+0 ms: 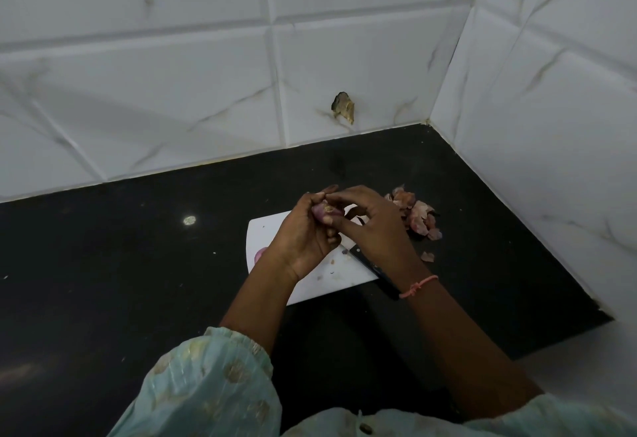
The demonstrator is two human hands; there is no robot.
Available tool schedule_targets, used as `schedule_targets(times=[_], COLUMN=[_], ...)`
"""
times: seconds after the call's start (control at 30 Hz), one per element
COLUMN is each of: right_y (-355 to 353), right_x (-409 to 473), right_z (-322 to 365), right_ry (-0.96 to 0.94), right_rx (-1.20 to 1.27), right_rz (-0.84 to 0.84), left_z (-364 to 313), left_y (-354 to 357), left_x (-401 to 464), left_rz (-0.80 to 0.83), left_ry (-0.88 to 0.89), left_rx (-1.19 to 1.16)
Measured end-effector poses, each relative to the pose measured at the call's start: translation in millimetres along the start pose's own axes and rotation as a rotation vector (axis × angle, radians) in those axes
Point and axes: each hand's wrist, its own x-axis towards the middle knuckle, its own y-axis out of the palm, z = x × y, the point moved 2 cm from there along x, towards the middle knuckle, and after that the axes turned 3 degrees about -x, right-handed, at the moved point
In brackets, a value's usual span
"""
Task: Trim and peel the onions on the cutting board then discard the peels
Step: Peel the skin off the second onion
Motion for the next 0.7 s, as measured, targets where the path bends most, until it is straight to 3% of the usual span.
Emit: schedule_targets(times=[0.2,0.5,0.7], right_y=[-1.4,1.2,-7.6], right_x=[1.5,-9.5,-9.6], right_z=[-0.7,-7.7,-21.0], right_ry=[-0.004,-0.119,0.166], right_rx=[-0.107,-0.303,-0.037], right_rz=[-0.096,-0.139,-0.261], left_z=[-0.5,8.7,6.1], left_y=[1.5,6.0,2.3], left_x=[-2.2,-1.3,-0.9], left_rz=[-0.069,-0.137,-0.173], left_ry=[0.006,-0.040,-0.058], left_rx=[0.072,-0.030,-0.074])
